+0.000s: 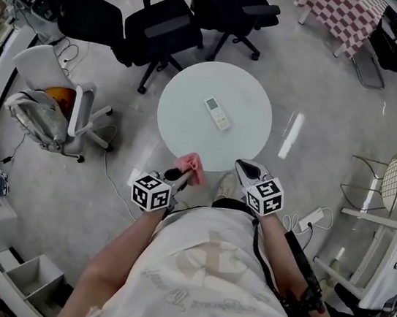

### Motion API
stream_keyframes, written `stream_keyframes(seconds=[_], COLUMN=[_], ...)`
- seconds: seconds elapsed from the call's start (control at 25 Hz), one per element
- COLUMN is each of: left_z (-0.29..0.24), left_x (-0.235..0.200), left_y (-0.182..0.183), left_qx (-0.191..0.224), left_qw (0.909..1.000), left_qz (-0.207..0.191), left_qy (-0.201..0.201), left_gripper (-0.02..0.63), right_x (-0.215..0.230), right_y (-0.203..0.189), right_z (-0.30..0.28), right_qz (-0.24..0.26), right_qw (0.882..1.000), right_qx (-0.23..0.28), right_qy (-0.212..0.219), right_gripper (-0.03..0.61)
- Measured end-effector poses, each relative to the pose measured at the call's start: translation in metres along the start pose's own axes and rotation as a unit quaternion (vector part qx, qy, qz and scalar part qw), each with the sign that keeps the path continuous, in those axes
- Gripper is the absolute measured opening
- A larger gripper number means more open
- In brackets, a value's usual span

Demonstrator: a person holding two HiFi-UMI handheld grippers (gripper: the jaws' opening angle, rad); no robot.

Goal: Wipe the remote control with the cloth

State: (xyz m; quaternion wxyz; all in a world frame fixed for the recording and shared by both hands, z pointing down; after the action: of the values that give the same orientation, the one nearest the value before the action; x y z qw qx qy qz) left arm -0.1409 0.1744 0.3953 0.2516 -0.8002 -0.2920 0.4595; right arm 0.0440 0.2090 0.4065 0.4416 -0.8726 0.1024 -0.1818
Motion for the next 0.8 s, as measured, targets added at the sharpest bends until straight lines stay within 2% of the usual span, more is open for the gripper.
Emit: stream_keyframes(seconds=[0.48,0.8], left_z=[-0.052,-0.065], left_x=[-0.003,-0.007], left_y=[0.023,0.025], left_qx=[0.006,-0.016], left_qw=[0.9974,0.9956], left_qz=[0.035,0.042], left_qy=[0.062,0.082], left_gripper=[0.02,0.02], right_x=[0.06,0.076], right_y=[0.008,0.005], right_z=[-0.035,-0.06], right_qz=[0.028,0.025], right_qw=[0.996,0.994], right_qx=[-0.042,-0.063], right_qy=[0.07,0.084], right_gripper=[0.008,0.008])
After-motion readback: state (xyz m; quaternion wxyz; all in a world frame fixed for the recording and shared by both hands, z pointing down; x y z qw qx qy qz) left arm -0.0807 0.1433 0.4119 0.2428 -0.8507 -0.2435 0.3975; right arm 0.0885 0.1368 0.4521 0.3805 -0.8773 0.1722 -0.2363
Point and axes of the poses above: the fingertips, and each gripper's own axes: z backward along the fingers, x to its right, y out of its top, the point moved 4 cm from there along z, backward along the fingers, and after that the axes turned 2 degrees about z, right-handed, at the moved point
